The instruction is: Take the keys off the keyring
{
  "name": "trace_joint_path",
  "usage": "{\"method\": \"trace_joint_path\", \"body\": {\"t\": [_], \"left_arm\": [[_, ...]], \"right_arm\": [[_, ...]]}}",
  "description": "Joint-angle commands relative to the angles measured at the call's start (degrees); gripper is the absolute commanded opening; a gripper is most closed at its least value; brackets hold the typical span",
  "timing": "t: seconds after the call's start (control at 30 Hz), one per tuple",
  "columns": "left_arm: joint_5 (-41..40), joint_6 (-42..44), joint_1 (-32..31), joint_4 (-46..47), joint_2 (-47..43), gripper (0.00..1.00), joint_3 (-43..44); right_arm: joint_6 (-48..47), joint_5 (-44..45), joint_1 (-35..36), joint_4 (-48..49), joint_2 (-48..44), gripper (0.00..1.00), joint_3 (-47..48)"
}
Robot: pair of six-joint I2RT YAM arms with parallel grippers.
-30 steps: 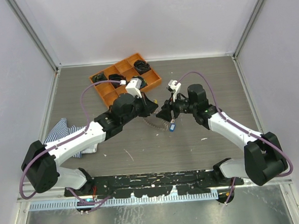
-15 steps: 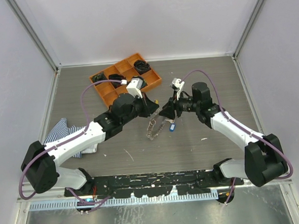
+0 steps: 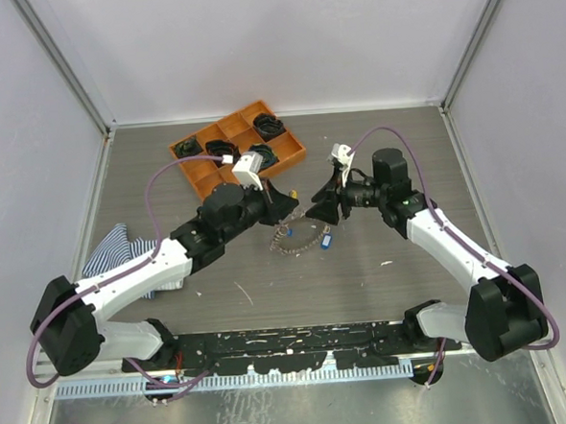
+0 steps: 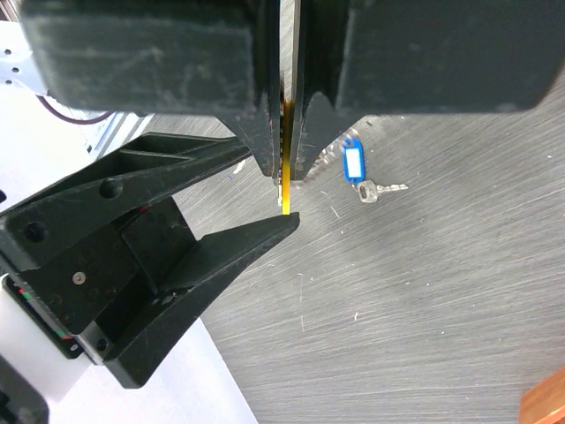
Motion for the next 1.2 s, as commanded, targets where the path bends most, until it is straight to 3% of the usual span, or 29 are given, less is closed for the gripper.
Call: {"method": "trace_joint_path", "body": {"t": [0.0, 0.27, 0.53, 0.77, 1.03, 1.17], "left_arm": [[1.3, -0.7, 0.8, 8.6, -3.6, 0.0, -0.9], [2.2, -0.8, 1.6, 11.6, -4.6, 0.0, -3.1], [5.0, 0.2, 2.0, 15.0, -4.4, 0.0, -4.0], [14.1, -1.2, 4.5, 21.2, -3.2, 0.0, -5.5], [20.9, -3.5, 5.8, 27.3, -1.7, 0.0, -6.2], [24.3, -3.1, 5.8, 29.3, 0.2, 0.0, -6.0]], "right_arm": [[-7.4, -5.8, -0.7, -5.0, -2.6, 0.57, 4.4], [-11.5, -12.8, -2.9, -10.2, -3.9, 0.58, 6.3], [-9.2, -15.0, -2.9, -7.4, -4.1, 0.57, 4.9], [-0.2, -12.9, -2.9, 5.5, -4.0, 0.5, -0.1], [14.7, -17.4, -2.8, 33.6, -3.6, 0.36, -9.6], [16.1, -17.6, -2.7, 36.9, -3.6, 0.29, -10.8]]}}
